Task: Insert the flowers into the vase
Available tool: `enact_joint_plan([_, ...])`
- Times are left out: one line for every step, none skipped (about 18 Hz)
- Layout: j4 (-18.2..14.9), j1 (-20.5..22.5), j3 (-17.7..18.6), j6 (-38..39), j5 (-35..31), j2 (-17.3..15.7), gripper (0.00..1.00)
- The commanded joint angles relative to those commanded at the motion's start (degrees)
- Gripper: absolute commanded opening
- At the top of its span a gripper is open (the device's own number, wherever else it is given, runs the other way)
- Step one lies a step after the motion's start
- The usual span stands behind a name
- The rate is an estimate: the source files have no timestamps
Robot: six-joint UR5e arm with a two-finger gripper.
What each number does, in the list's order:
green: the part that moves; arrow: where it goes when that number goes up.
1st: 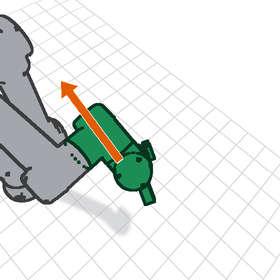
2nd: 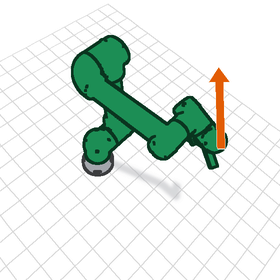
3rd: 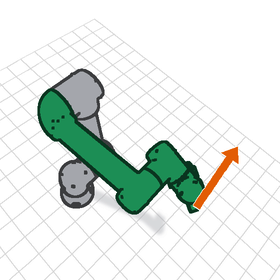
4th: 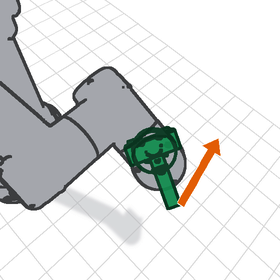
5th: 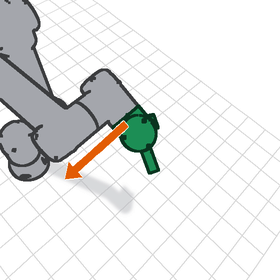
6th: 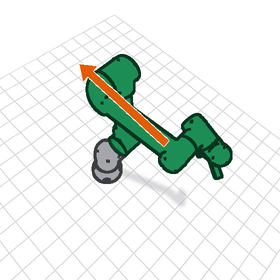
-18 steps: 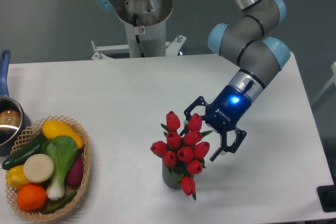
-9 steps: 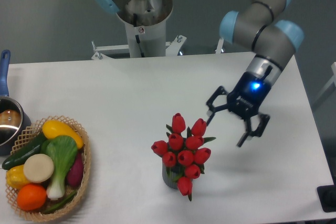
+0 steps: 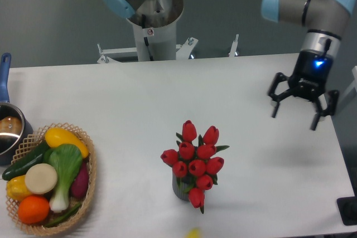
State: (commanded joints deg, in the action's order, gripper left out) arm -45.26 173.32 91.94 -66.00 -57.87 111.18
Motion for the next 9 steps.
enact_joint_plan([0.0,-0.1,-0.3,0.0,-3.9,0.1,1.00])
enact_joint_plan([0.1,-0.1,-0.3,-0.3,-6.6,0.2,1.00])
enact_joint_plan([-0.1,-0.1,-0.2,-1.5,-9.0,0.3,1.00])
enact_joint_plan([-0.2,-0.1,0.3,-3.2,-12.1,0.4,1.00])
enact_joint_plan([-0.6,-0.3,0.3,-4.6,-15.5,0.3,1.00])
enact_joint_plan([-1.3,-0.2,0.8,-5.4,-18.3,0.4,1.00])
enact_joint_plan([-2.2,-0.2,0.9,-6.0,-20.3,0.3,1.00])
enact_joint_plan([-2.8,-0.2,0.9,-6.8,-21.3,0.2,1.00])
enact_joint_plan([-3.2,-0.2,0.9,-8.2,-21.8,0.1,1.00])
